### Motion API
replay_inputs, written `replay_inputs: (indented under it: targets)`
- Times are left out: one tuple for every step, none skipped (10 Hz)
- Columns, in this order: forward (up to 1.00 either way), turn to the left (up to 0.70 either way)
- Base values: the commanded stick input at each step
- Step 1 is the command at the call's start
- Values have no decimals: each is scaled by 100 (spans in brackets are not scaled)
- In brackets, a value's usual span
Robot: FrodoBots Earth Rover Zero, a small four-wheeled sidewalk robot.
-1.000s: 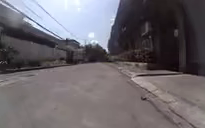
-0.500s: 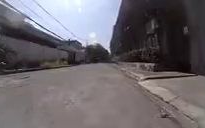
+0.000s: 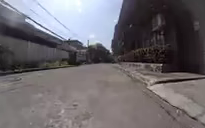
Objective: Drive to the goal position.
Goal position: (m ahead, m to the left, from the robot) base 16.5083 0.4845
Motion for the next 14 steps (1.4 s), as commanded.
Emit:
replay_inputs:
  targets:
    - [100,0]
    - [100,0]
    - [100,-5]
    - [100,-10]
    - [100,-40]
    - [100,-39]
    - [100,-38]
    - [100,-12]
    - [100,0]
    - [100,0]
    - [100,0]
    - [100,0]
    - [100,0]
    - [100,0]
